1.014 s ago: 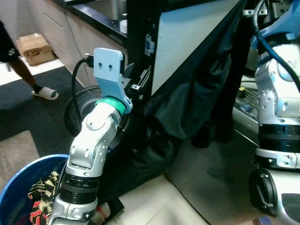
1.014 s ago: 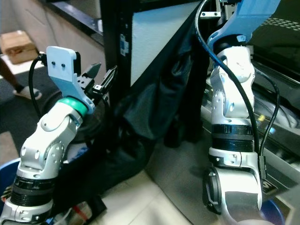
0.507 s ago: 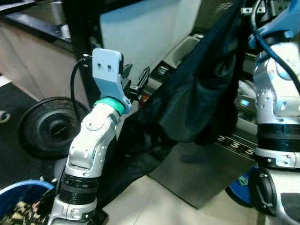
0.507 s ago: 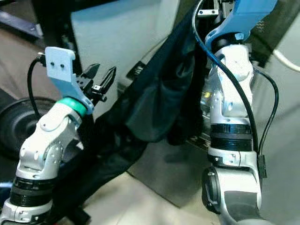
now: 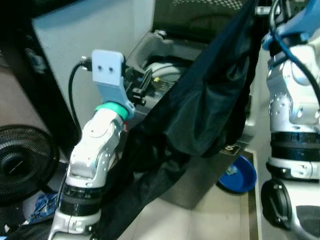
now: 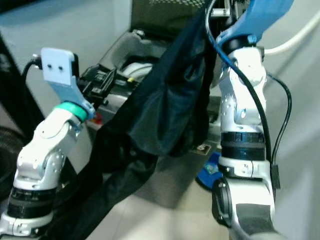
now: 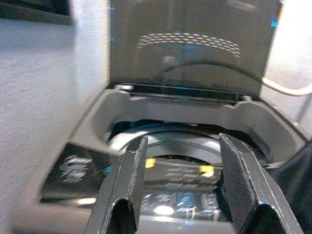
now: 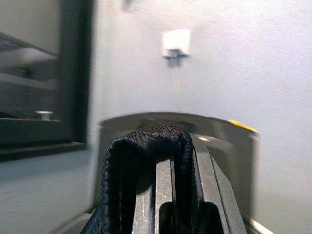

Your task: Clothes washing

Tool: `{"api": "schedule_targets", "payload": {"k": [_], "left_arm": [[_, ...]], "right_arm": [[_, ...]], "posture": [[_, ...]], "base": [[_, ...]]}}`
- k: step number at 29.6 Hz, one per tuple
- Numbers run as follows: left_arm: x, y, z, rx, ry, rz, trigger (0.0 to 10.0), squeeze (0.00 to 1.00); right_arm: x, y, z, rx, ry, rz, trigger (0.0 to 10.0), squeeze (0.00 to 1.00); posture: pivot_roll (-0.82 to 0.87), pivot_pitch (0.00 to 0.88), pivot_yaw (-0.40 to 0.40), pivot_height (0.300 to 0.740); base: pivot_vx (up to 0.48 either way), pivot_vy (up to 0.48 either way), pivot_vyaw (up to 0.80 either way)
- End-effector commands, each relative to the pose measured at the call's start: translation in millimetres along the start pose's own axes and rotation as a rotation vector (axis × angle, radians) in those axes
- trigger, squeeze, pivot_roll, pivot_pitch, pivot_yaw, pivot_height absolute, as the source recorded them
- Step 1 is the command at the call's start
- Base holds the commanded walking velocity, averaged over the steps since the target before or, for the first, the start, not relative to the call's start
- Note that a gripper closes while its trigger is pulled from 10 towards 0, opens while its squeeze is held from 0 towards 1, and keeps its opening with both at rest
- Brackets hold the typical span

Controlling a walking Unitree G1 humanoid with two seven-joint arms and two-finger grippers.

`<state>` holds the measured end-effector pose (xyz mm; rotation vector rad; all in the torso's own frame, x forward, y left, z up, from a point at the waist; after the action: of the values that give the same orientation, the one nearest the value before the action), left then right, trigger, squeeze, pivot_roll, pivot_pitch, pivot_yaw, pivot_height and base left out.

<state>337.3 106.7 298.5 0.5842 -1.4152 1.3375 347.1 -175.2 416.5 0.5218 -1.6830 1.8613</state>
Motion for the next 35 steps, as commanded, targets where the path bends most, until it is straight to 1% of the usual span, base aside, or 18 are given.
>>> {"api": "schedule_targets", "payload": {"k": [1,4,9,14,20,25,27,29,31,35], "left_arm": [[1.1,-0.9,3.3,-0.010,-0.007,0.014,10.0,0.00],[2.5,-2.8,-1.3,0.024,-0.016,0.020,10.0,0.00],[2.9,-3.1,-1.6,0.027,-0.018,0.021,10.0,0.00],[2.8,-3.1,-1.4,0.028,-0.021,0.021,10.0,0.00],[2.5,-2.9,-1.4,0.030,-0.021,0.021,10.0,0.00],[1.8,-2.7,-1.1,0.029,-0.014,0.018,10.0,0.00],[2.0,-2.2,2.7,0.004,-0.013,0.016,10.0,0.00],[2.0,-2.2,2.7,0.004,-0.013,0.016,10.0,0.00],[1.5,-1.9,7.2,-0.022,-0.014,0.012,10.0,0.00],[1.3,-2.5,8.2,-0.026,-0.009,0.013,10.0,0.00]], "right_arm": [[13.3,-2.7,8.1,-0.035,0.004,0.061,10.0,0.00],[13.6,-1.7,6.5,-0.028,0.019,0.069,10.0,0.00],[13.4,-1.5,6.4,-0.026,0.014,0.070,10.0,0.00],[11.4,-1.3,4.5,-0.013,0.018,0.058,10.0,0.00],[10.4,-1.4,6.2,-0.026,0.028,0.052,10.0,0.00],[11.0,-1.4,7.5,-0.033,0.040,0.057,10.0,0.00],[11.9,-1.3,8.2,-0.034,0.042,0.063,10.0,0.00],[11.9,-1.3,8.2,-0.034,0.042,0.063,10.0,0.00],[12.6,-1.2,9.1,-0.035,0.046,0.066,10.0,0.00],[13.8,-1.2,9.2,-0.033,0.045,0.073,10.0,0.00]], "posture": [[0.05,0.074,0.021,0.740],[0.05,0.074,0.022,0.740],[0.05,0.074,0.022,0.740],[0.05,0.075,0.022,0.740],[0.05,0.075,0.022,0.740],[0.05,0.076,0.023,0.740],[0.05,0.075,0.025,0.740],[0.05,0.075,0.025,0.740],[0.05,0.074,0.026,0.740],[0.05,0.068,0.028,0.740]], "base": [[0.000,0.000,-0.42],[0.294,0.000,-0.14],[0.446,0.000,0.00],[0.448,0.000,-0.80],[0.447,0.000,-0.80],[0.432,0.000,0.00],[0.000,0.000,0.00],[0.000,0.000,0.00],[0.000,0.000,0.00],[0.000,0.000,0.00]]}}
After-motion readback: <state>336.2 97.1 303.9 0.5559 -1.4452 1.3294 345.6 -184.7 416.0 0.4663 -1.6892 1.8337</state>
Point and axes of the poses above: a point about 5 cm out from each wrist's last joint towards the gripper, its own y axis pointing back from the gripper into the wrist, its own x axis along the axis of the wrist's last joint, z = x × y, the point moved 1 cm from there along -y, pointing out of the wrist towards the gripper, and after that the axes turned 10 degrees about y, right-handed, at the moved point
